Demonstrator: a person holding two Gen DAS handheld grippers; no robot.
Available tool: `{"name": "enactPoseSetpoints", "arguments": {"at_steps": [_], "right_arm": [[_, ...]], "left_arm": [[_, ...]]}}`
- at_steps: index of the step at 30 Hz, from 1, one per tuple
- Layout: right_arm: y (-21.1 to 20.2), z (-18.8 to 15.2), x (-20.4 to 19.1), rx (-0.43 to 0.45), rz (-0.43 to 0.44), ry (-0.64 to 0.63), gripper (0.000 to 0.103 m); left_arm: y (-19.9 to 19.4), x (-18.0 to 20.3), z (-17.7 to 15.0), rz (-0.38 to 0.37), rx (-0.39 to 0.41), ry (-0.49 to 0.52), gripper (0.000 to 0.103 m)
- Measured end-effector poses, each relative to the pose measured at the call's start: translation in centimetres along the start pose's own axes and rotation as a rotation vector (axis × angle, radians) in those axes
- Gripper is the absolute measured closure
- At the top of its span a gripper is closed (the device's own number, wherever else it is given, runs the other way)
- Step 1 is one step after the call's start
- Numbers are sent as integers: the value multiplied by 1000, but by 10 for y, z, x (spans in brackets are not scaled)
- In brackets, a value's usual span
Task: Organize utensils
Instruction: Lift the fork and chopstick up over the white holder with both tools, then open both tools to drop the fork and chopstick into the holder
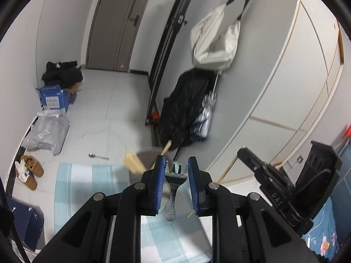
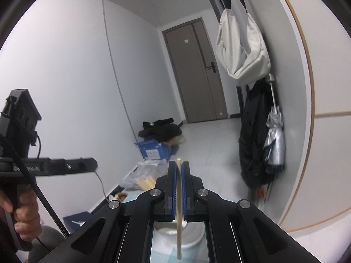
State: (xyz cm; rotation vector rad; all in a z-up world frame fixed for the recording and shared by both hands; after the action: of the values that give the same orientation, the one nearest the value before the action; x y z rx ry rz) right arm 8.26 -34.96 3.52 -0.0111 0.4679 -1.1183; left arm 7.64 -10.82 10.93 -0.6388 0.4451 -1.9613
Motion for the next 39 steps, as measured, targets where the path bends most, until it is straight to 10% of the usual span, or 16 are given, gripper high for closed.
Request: {"name": "enactPoseSetpoints", "arguments": {"at_steps": [18,39], "right_arm": [[67,75,-11,91,38,-57,99],[106,20,-10,27,38,-148,99]], "left_arm": [[47,-40,41,67,67,-74,86],[91,-50,12,73,-36,-7,86]]}}
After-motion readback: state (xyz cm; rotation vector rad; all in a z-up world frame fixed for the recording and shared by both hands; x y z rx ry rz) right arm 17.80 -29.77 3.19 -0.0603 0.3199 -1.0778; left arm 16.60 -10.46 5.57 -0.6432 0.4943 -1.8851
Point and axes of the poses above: each gripper's, at about its wrist camera, not at the fingertips, and y roughly the way its jaws point, x to its right, z to its top, the point moved 5 cm from there along y, roughly the way its jaws point, and after that the axes turned 7 degrees about y, right-handed, at the moved point
